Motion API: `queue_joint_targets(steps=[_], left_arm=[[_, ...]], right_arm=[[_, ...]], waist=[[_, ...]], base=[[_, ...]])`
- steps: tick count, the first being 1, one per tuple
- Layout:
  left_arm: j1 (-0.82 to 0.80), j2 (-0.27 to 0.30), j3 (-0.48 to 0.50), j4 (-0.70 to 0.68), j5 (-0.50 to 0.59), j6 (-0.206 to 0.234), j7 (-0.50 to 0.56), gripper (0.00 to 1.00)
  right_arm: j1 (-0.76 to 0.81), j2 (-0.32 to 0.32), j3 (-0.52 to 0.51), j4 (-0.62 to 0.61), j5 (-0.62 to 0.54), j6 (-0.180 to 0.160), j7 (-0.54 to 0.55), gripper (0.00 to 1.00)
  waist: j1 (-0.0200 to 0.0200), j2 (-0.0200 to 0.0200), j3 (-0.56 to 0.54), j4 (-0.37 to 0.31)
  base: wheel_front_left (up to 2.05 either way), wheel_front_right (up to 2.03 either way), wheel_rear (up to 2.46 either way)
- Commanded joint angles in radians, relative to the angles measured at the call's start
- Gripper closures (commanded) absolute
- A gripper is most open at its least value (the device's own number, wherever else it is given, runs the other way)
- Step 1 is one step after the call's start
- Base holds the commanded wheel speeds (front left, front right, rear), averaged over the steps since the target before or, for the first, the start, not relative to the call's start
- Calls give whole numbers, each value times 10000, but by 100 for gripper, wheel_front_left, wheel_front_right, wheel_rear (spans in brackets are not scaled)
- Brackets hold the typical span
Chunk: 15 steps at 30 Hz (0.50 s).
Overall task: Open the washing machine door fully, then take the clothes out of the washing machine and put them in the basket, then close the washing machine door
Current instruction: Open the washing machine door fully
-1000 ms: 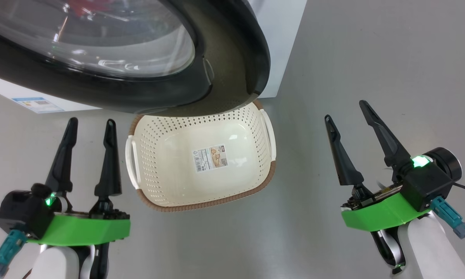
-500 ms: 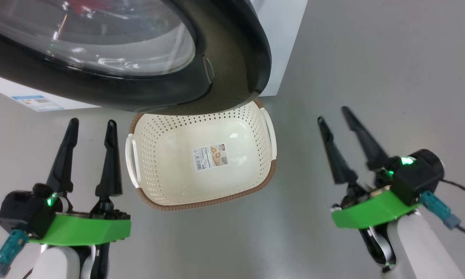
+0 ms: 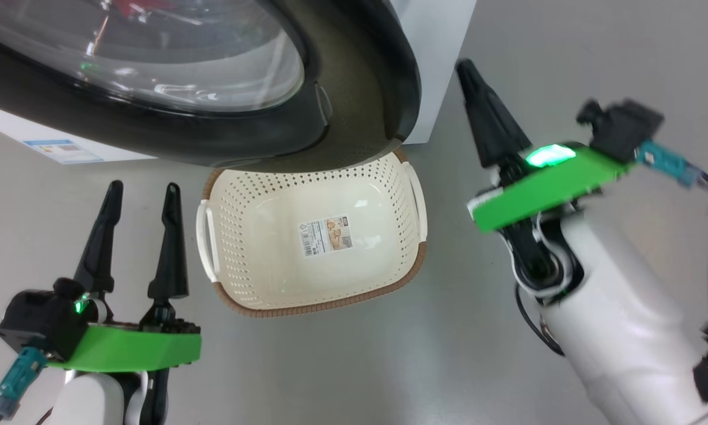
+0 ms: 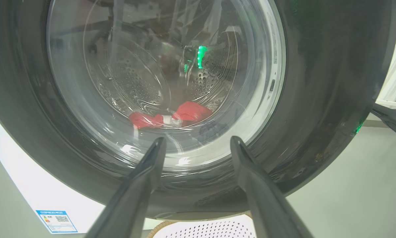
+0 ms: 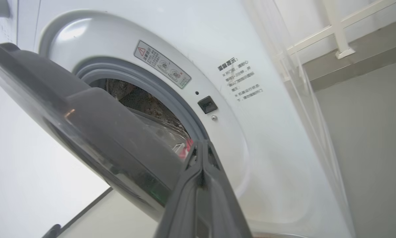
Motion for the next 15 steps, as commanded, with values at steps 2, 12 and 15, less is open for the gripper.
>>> queue_joint_targets(steps=[2, 12, 15], left_arm=[[-110, 179, 245, -236, 27, -56, -49, 0], [-216, 156, 164, -252, 12, -56, -49, 0], [-251, 152, 137, -236, 27, -56, -49, 0]], right_arm=[[-480, 160, 281, -158, 1285, 62, 489, 100], [-2436, -241, -341, 807, 6808, 62, 4933, 100], [-3025, -273, -555, 1164, 7821, 62, 6293, 100]], waist=[[0, -1, 10, 73], [0, -1, 191, 308], [0, -1, 255, 340]], base=[[0, 0, 0], [0, 0, 0], [0, 0, 0]])
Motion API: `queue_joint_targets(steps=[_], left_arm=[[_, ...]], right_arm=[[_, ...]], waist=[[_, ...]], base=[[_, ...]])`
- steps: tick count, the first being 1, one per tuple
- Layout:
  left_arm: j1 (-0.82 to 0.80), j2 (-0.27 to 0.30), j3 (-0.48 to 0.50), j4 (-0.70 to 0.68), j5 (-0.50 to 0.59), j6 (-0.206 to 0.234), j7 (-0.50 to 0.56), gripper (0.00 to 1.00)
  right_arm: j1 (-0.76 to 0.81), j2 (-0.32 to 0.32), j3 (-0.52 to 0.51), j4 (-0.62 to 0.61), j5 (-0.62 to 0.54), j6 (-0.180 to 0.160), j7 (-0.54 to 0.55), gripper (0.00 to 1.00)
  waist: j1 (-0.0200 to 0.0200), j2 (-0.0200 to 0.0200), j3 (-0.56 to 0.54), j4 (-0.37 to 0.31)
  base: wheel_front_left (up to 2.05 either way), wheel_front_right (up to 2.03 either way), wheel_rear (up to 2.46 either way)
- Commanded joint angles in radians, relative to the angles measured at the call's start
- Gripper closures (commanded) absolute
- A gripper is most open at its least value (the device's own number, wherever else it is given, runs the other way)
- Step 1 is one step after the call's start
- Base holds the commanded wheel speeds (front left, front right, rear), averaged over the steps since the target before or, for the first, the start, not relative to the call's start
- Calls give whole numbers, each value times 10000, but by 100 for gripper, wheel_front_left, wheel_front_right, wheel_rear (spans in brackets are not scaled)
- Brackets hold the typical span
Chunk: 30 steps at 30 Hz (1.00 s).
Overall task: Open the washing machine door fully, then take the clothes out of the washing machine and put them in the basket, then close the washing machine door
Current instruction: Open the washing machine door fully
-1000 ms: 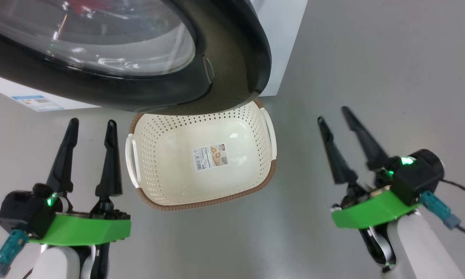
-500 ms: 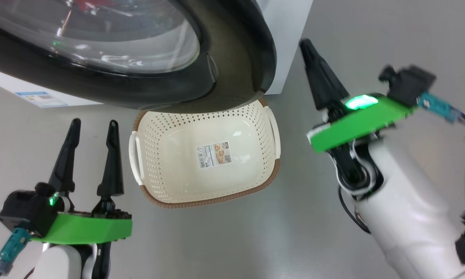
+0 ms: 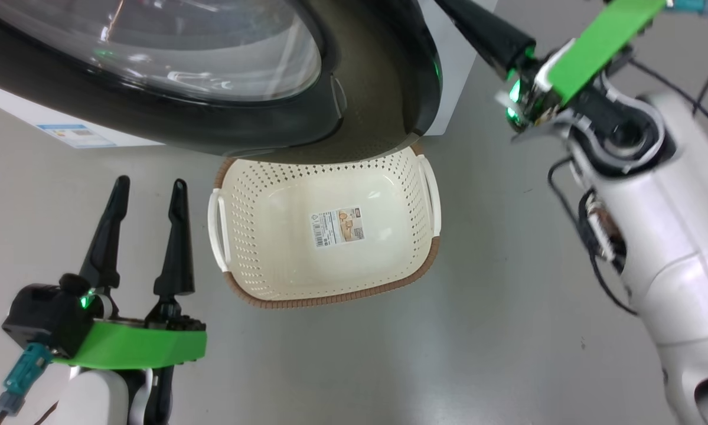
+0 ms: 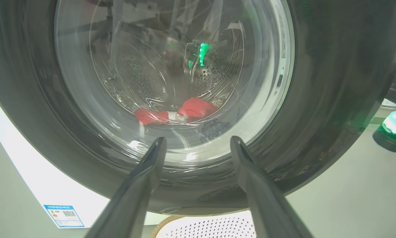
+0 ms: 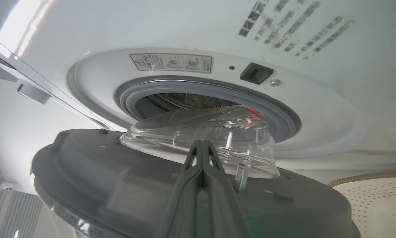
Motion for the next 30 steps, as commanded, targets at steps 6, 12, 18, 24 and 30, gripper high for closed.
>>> queue_joint_targets(steps=[6, 12, 18, 24, 30], left_arm=[[-223, 152, 226, -209, 85, -56, -49, 0], [-271, 151, 215, -217, 101, -56, -49, 0], [-314, 146, 178, -117, 118, -56, -49, 0], [-170, 123, 258, -8, 126, -56, -49, 0], [154, 85, 346, 117, 144, -56, -49, 0]], right_arm=[[-1119, 182, -125, 540, 1471, 65, 2605, 100], [-1573, 231, 181, 972, 1287, 65, 3436, 100], [-1487, 292, 282, 777, 1127, 65, 3805, 100], [-819, 176, 511, 484, 712, 65, 4131, 100], [114, 128, 567, 184, 569, 65, 4309, 100]], waist=[[0, 0, 116, 40], [0, 0, 184, 30], [0, 0, 104, 103], [0, 0, -349, 336], [0, 0, -947, 612]], base=[[0, 0, 0], [0, 0, 0], [0, 0, 0], [0, 0, 0], [0, 0, 0]])
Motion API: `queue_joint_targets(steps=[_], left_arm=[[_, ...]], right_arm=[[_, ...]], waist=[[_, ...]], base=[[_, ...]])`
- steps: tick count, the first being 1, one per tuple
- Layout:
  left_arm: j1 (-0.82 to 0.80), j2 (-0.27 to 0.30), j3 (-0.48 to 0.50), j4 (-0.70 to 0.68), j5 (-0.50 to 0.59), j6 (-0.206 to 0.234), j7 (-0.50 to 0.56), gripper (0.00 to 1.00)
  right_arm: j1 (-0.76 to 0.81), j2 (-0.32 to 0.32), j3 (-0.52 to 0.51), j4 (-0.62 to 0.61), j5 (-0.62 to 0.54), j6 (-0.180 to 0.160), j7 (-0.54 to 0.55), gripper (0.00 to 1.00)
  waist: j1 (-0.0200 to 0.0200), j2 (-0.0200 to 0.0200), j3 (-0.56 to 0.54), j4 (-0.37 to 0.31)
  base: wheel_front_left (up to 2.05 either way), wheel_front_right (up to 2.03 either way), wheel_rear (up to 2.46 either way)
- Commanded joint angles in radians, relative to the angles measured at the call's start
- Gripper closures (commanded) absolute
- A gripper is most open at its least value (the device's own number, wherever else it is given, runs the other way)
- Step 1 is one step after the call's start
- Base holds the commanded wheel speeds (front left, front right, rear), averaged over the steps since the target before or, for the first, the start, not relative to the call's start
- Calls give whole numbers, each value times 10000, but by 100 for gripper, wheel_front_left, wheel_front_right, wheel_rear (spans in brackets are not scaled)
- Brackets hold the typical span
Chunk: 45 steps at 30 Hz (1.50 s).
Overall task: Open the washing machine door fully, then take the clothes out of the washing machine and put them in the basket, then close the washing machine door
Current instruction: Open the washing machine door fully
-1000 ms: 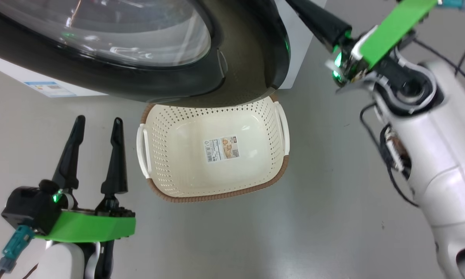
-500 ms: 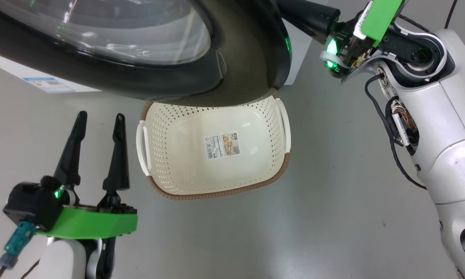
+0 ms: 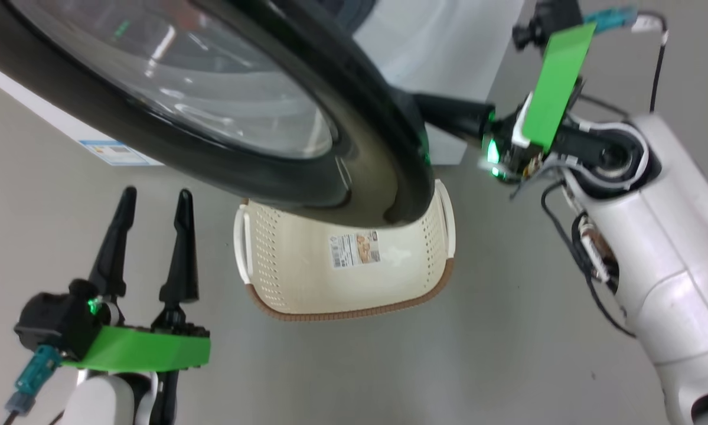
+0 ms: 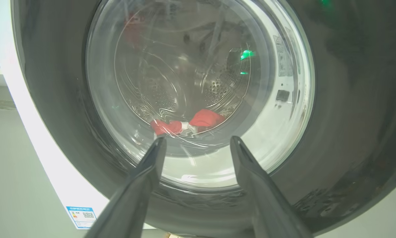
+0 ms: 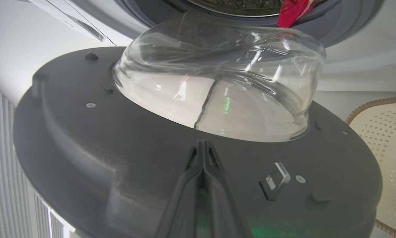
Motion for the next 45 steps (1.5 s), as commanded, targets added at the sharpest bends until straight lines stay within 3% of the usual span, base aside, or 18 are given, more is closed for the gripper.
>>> queue_joint_targets(steps=[1, 21, 45], left_arm=[[222, 166, 358, -166, 117, -56, -49, 0], [1302, 116, 174, 476, 30, -3, -49, 0], [2157, 115, 138, 811, 589, 13, -49, 0]], right_arm=[[371, 226, 108, -347, -167, 65, 88, 100], [3345, 554, 226, -1004, 124, 65, 504, 100], [4450, 708, 1379, -1534, 629, 65, 26, 100]], waist=[[0, 0, -397, 259], [0, 0, -2632, 1706], [0, 0, -4052, 3646]], base=[[0, 0, 0], [0, 0, 0], [0, 0, 0]])
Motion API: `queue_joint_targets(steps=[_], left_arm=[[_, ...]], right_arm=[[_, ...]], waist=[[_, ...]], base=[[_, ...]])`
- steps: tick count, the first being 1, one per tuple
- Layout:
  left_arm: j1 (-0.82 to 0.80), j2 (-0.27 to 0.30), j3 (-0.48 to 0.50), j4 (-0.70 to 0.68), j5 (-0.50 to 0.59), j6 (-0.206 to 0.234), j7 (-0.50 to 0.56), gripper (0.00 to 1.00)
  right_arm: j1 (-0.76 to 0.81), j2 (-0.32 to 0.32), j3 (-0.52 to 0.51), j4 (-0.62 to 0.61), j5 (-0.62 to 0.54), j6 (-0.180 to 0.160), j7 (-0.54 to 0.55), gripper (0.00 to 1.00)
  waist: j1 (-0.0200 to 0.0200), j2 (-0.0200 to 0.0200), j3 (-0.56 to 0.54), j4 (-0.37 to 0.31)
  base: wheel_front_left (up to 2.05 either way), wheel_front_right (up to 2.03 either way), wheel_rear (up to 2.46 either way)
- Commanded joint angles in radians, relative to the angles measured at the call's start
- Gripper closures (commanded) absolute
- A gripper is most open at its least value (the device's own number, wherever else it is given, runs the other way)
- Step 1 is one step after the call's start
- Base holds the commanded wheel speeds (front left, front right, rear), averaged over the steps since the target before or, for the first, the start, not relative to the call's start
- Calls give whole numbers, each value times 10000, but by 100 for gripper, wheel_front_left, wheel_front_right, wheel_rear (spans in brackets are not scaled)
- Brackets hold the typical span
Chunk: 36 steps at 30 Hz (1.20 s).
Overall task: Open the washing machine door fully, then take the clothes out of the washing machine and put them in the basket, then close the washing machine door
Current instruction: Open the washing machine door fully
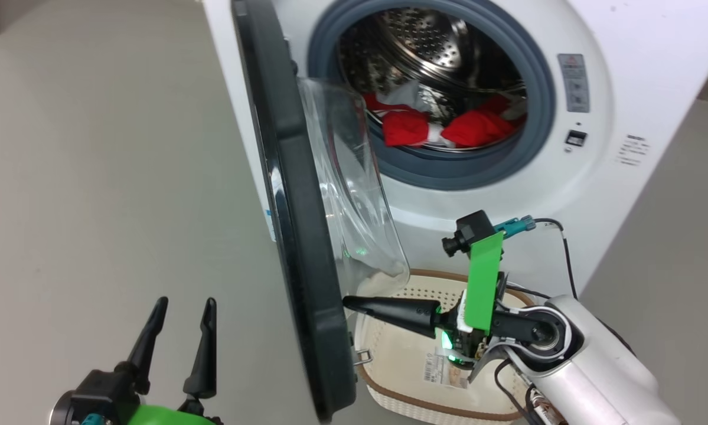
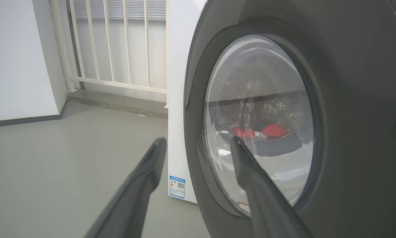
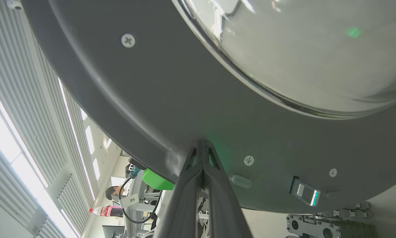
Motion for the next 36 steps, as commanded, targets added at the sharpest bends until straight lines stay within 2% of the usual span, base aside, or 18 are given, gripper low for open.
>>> queue_joint_targets(steps=[1, 21, 30, 36], left_arm=[[-42, 143, 304, -233, 61, -5, -51, 0], [391, 143, 567, -981, -535, 405, -51, 0], [415, 143, 568, -983, -534, 424, -51, 0], [383, 143, 490, -855, -467, 364, -51, 0]], right_arm=[[-57, 248, 213, -341, 174, 67, -66, 100], [-1210, 250, 1719, -4, 613, 67, -805, 100], [-1246, 250, 1924, 8, 831, 67, -978, 100], [-1116, 250, 1815, 89, 569, 67, -1268, 100]], waist=[[0, 0, -119, 339], [0, 0, 458, 661], [0, 0, 430, 645], [0, 0, 319, 590]], base=[[0, 0, 0], [0, 0, 0], [0, 0, 0], [0, 0, 0]])
